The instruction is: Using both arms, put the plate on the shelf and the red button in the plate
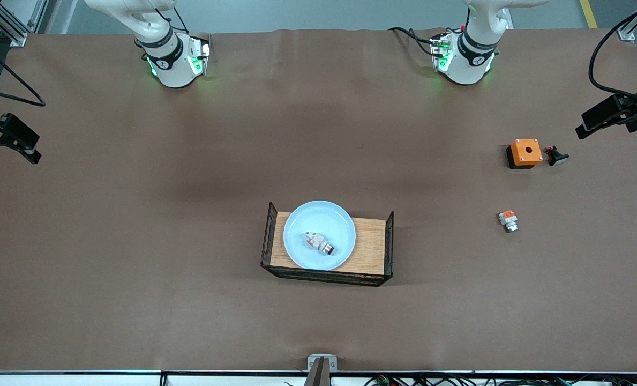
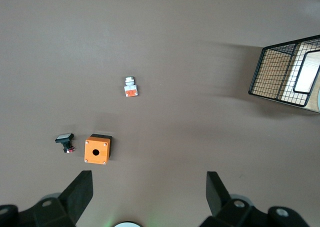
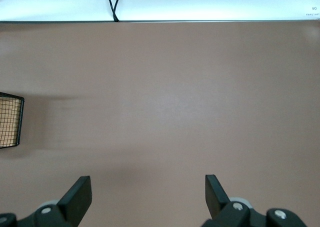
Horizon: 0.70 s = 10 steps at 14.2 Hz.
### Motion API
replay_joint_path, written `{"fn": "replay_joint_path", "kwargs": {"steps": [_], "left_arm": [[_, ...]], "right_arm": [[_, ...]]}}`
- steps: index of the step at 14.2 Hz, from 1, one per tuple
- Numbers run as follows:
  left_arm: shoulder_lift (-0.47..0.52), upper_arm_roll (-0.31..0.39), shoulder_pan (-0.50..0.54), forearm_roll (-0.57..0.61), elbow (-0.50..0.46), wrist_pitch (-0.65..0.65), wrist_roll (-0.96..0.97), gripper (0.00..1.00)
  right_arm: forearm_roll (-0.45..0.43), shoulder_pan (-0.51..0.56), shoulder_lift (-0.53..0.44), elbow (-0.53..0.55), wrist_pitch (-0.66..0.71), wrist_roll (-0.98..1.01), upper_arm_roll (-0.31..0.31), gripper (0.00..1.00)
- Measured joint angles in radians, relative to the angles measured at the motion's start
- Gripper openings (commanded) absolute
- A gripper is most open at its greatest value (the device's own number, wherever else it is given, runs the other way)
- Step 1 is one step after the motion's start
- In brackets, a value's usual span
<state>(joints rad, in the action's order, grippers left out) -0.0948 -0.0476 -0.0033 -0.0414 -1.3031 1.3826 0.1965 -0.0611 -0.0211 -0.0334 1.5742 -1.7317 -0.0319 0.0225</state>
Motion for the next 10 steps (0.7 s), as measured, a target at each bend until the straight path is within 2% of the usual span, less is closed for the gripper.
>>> {"fn": "replay_joint_path", "kwargs": {"steps": [6,10], "left_arm": [[-0.049,0.000,0.000,0.000,-0.018,0.141,0.000,1.00],[-0.089,0.001,0.002,0.000,-0.019,0.174,0.002,1.00]], "right_arm": [[0.001,-0.003,0.012,0.044,0.011,-0.001,-0.003,1.00],[0.016,-0.004,0.013,0.064,-0.003,-0.040,-0.004,1.00]]}}
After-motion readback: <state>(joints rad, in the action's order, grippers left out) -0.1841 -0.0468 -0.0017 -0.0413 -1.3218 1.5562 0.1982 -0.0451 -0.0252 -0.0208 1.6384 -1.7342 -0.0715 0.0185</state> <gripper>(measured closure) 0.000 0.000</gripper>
